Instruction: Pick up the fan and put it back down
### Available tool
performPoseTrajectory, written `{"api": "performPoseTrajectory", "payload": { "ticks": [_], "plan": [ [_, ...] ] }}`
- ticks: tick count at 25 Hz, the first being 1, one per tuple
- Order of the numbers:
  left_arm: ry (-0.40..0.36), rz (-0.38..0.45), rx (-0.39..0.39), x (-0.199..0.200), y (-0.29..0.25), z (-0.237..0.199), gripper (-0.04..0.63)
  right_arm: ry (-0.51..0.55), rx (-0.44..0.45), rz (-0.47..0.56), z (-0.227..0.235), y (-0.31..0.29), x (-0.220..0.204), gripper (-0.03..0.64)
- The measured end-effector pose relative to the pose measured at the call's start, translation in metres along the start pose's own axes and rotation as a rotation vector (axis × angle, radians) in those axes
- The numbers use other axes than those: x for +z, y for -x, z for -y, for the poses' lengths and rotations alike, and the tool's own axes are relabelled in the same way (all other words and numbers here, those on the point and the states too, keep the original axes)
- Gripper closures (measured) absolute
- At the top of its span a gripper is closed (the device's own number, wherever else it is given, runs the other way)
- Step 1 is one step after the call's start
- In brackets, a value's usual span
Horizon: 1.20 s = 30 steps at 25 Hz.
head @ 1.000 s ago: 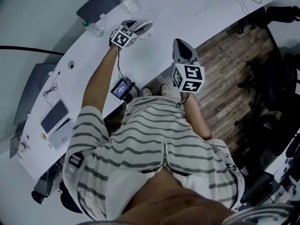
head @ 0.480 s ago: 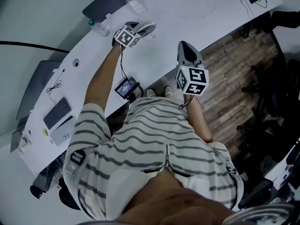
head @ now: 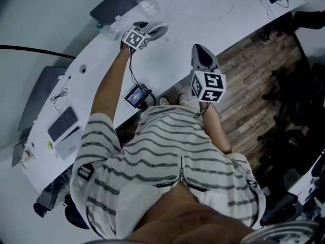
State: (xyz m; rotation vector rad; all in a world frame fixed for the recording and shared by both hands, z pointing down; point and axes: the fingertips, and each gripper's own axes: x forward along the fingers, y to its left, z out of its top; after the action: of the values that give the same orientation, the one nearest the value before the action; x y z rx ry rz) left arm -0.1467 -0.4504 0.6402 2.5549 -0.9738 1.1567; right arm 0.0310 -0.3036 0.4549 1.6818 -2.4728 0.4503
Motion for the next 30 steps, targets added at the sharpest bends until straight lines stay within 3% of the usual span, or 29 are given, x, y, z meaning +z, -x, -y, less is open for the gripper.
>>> {"api": "performPoseTrajectory", "payload": {
  "ticks": [5, 12, 16, 22, 27, 30],
  "plan": [
    [-0.006, 0.038, 0.034, 0.008, 0.014, 0.000, 0.330, -0.002, 0.005, 0.006, -0.001, 0.002, 0.001, 0.604],
    [-0.005, 0.121, 0.160, 0.025, 0.047, 0.001, 0.335, -0.003, 0.028, 0.007, -0.007, 0.003, 0.000, 0.604],
    [0.019, 0.164, 0.236, 0.033, 0.070, 0.007, 0.433, -0.001, 0.046, 0.007, -0.015, 0.003, -0.001, 0.604],
    [0.147, 0.298, 0.275, 0.059, 0.107, 0.034, 0.572, 0.004, 0.063, 0.008, -0.022, 0.005, -0.001, 0.604],
    [0.092, 0.376, 0.391, 0.080, 0.143, 0.061, 0.588, 0.008, 0.073, 0.010, -0.026, 0.006, -0.001, 0.604],
    [0.144, 0.410, 0.421, 0.084, 0.160, 0.072, 0.589, 0.011, 0.080, 0.011, -0.029, 0.007, -0.001, 0.604]
  ]
}}
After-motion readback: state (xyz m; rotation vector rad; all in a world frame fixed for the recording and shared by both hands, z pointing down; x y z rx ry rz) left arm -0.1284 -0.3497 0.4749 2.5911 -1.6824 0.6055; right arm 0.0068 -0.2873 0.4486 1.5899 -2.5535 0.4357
